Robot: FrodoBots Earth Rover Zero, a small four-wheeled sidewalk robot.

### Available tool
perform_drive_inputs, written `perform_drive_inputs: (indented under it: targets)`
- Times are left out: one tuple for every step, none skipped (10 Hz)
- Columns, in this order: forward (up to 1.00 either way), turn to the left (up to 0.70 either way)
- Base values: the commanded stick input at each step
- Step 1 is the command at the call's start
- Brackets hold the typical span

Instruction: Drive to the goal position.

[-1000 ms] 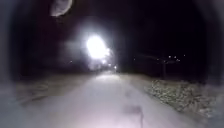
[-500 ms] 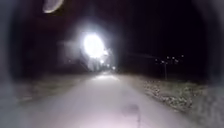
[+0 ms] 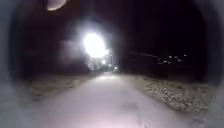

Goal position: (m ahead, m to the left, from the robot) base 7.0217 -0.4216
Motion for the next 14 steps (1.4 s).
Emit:
perform_drive_inputs:
  targets:
    - [1.0,0.0]
    - [1.0,0.0]
    - [1.0,0.26]
    - [1.0,0.4]
    - [1.0,0.39]
    - [1.0,0.36]
    - [1.0,0.02]
    - [1.0,0.0]
    - [1.0,0.0]
    - [1.0,0.0]
    - [1.0,0.0]
    - [1.0,0.06]
    - [1.0,0.32]
    - [1.0,0.4]
